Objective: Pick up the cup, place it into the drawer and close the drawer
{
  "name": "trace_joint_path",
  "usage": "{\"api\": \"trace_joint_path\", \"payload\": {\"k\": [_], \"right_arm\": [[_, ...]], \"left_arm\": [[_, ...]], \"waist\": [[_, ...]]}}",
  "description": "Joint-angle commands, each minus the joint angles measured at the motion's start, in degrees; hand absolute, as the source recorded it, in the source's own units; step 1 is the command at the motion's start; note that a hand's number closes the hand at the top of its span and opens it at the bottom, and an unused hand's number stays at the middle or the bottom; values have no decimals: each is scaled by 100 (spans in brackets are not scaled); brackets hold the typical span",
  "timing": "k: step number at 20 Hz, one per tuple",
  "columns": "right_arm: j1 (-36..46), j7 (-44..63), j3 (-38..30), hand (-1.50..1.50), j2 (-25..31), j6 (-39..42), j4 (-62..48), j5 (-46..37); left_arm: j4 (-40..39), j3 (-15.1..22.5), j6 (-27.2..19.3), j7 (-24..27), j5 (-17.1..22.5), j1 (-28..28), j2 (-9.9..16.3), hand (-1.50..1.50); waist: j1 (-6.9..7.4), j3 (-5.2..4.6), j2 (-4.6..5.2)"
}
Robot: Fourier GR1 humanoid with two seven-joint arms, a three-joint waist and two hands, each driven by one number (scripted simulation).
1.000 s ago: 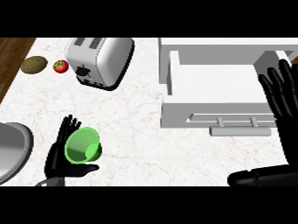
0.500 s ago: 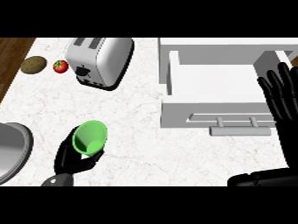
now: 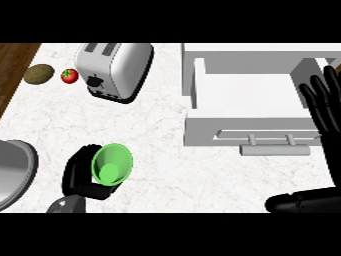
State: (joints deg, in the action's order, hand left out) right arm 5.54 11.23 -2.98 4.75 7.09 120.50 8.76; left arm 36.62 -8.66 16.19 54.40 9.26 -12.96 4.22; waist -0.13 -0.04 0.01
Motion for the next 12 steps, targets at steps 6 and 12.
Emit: {"api": "trace_joint_path", "payload": {"k": [6,12], "right_arm": [[-444,-289,-37,-150,66,256,48,41],[-172,-133,-182,-150,86,213,-20,264]], "left_arm": [[-128,-527,-379,447,310,-683,194,150],[1036,-147,1,-60,467,-377,41,150]], "waist": [[-41,2,4],[28,8,-15]]}}
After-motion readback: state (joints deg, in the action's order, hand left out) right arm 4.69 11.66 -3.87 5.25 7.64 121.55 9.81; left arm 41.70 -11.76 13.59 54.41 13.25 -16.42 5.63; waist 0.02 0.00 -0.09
